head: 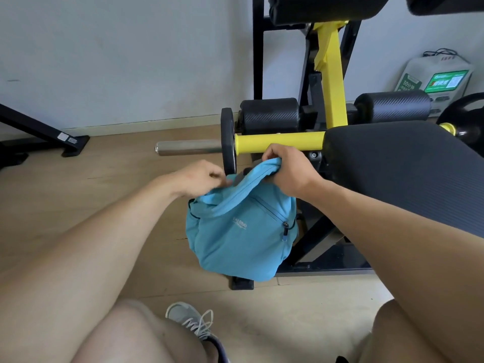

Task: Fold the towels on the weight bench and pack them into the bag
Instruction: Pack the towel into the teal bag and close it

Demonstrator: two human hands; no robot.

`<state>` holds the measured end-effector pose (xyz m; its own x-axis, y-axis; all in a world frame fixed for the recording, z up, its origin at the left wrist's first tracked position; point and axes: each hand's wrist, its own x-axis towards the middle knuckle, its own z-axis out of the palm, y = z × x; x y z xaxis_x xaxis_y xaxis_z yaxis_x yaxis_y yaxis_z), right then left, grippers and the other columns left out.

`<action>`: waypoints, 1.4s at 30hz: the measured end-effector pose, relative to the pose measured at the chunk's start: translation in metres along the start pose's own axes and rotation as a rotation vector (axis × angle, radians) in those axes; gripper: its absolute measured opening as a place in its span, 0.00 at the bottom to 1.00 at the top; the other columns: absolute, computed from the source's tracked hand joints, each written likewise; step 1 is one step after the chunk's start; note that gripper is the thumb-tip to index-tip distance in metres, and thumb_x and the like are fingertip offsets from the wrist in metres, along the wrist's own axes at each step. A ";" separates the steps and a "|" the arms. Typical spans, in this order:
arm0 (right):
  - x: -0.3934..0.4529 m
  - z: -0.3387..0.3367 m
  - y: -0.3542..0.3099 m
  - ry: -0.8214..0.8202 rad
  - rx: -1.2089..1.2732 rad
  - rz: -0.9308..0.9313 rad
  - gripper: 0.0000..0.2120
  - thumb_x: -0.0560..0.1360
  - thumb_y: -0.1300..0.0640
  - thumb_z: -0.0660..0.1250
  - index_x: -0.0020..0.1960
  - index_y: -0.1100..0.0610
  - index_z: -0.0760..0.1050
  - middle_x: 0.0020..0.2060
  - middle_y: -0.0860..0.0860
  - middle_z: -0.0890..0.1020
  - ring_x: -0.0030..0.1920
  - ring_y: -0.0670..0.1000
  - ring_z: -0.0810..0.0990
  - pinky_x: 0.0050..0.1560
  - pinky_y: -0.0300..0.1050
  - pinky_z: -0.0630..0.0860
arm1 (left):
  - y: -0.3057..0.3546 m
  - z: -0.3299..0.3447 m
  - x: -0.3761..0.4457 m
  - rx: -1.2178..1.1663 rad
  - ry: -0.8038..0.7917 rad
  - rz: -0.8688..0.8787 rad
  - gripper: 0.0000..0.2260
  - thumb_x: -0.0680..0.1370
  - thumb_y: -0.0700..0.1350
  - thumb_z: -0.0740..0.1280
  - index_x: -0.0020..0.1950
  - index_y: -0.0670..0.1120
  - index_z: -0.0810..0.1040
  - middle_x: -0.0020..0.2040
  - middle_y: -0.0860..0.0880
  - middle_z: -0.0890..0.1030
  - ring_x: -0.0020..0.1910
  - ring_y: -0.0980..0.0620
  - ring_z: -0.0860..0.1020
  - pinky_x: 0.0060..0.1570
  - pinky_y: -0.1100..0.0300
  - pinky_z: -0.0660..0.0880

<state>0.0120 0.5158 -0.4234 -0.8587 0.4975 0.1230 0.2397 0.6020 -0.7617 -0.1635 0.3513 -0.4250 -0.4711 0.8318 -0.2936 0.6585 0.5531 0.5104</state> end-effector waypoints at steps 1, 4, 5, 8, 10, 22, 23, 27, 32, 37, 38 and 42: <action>0.002 0.001 0.000 0.019 0.014 0.018 0.12 0.70 0.65 0.77 0.46 0.54 0.75 0.41 0.44 0.82 0.41 0.44 0.80 0.39 0.36 0.74 | 0.000 -0.001 0.002 -0.058 0.088 0.027 0.13 0.82 0.56 0.65 0.47 0.49 0.82 0.39 0.50 0.80 0.33 0.51 0.70 0.33 0.62 0.67; 0.006 0.004 -0.004 0.044 -0.013 0.082 0.19 0.68 0.56 0.81 0.52 0.53 0.75 0.45 0.46 0.83 0.44 0.46 0.80 0.38 0.35 0.72 | 0.002 -0.005 0.007 -0.383 0.379 0.047 0.15 0.83 0.57 0.62 0.41 0.51 0.75 0.39 0.46 0.74 0.37 0.51 0.70 0.41 0.56 0.68; 0.007 0.005 -0.008 0.033 -0.038 0.107 0.22 0.68 0.53 0.82 0.56 0.52 0.75 0.47 0.46 0.82 0.46 0.47 0.80 0.39 0.35 0.72 | 0.004 -0.007 0.010 -0.514 0.486 0.037 0.15 0.82 0.57 0.61 0.38 0.51 0.73 0.38 0.46 0.73 0.38 0.50 0.69 0.44 0.53 0.67; 0.009 0.007 -0.019 -0.052 -0.126 0.210 0.29 0.66 0.48 0.82 0.62 0.55 0.76 0.51 0.50 0.82 0.49 0.51 0.81 0.43 0.40 0.75 | 0.019 -0.017 0.007 -0.499 0.698 0.036 0.16 0.85 0.49 0.58 0.37 0.53 0.64 0.34 0.53 0.66 0.33 0.53 0.63 0.41 0.54 0.63; 0.011 0.009 -0.023 -0.113 -0.159 0.301 0.27 0.65 0.48 0.82 0.58 0.58 0.79 0.50 0.52 0.83 0.49 0.54 0.82 0.47 0.47 0.80 | 0.027 -0.025 0.003 -0.475 0.798 0.069 0.15 0.86 0.47 0.57 0.38 0.53 0.63 0.34 0.55 0.65 0.32 0.57 0.63 0.39 0.55 0.62; 0.041 0.023 -0.065 0.407 0.368 0.073 0.04 0.67 0.58 0.73 0.42 0.52 0.81 0.37 0.45 0.85 0.42 0.49 0.84 0.47 0.56 0.82 | 0.019 -0.067 -0.028 -0.608 0.863 0.269 0.12 0.80 0.60 0.66 0.47 0.53 0.68 0.41 0.59 0.73 0.37 0.67 0.71 0.44 0.69 0.70; 0.045 0.020 -0.072 0.451 0.402 0.055 0.03 0.67 0.58 0.72 0.40 0.52 0.80 0.35 0.44 0.84 0.39 0.48 0.82 0.45 0.56 0.82 | 0.016 -0.067 -0.031 -0.542 0.761 0.245 0.17 0.75 0.62 0.71 0.52 0.53 0.71 0.45 0.60 0.77 0.41 0.67 0.75 0.47 0.70 0.72; 0.051 0.010 -0.083 0.532 0.430 0.030 0.12 0.71 0.59 0.75 0.35 0.49 0.72 0.30 0.42 0.79 0.35 0.46 0.77 0.44 0.53 0.81 | 0.000 -0.058 -0.024 -0.245 0.828 0.135 0.29 0.63 0.60 0.80 0.59 0.49 0.78 0.54 0.58 0.82 0.51 0.60 0.81 0.55 0.60 0.79; 0.043 0.007 -0.068 0.543 0.324 0.038 0.12 0.71 0.57 0.74 0.37 0.48 0.71 0.32 0.40 0.78 0.36 0.46 0.77 0.46 0.53 0.81 | 0.009 -0.049 -0.011 -0.353 0.811 0.113 0.27 0.64 0.51 0.83 0.60 0.46 0.80 0.52 0.58 0.83 0.49 0.61 0.82 0.50 0.69 0.77; 0.036 -0.001 -0.058 0.511 0.174 0.018 0.11 0.72 0.58 0.72 0.45 0.52 0.69 0.35 0.41 0.77 0.39 0.46 0.77 0.47 0.57 0.80 | 0.013 -0.039 -0.004 -0.392 0.779 0.100 0.34 0.60 0.57 0.85 0.61 0.47 0.79 0.55 0.57 0.83 0.53 0.59 0.81 0.53 0.68 0.77; 0.036 -0.003 -0.055 0.490 0.149 0.019 0.11 0.73 0.58 0.73 0.46 0.52 0.70 0.36 0.40 0.78 0.39 0.46 0.77 0.48 0.57 0.80 | 0.013 -0.037 -0.003 -0.405 0.761 0.094 0.35 0.60 0.57 0.85 0.62 0.48 0.79 0.56 0.57 0.83 0.54 0.59 0.81 0.52 0.69 0.77; 0.038 -0.002 -0.032 0.388 0.137 0.107 0.11 0.72 0.60 0.74 0.51 0.54 0.74 0.43 0.44 0.81 0.47 0.48 0.82 0.51 0.55 0.81 | 0.003 -0.014 0.012 -0.360 0.680 -0.010 0.34 0.64 0.59 0.82 0.63 0.46 0.76 0.60 0.53 0.81 0.59 0.54 0.78 0.57 0.61 0.74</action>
<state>-0.0273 0.5169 -0.3931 -0.5918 0.7666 0.2493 0.2331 0.4588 -0.8574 -0.1754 0.3622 -0.4160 -0.8101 0.5501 0.2029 0.4756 0.4142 0.7761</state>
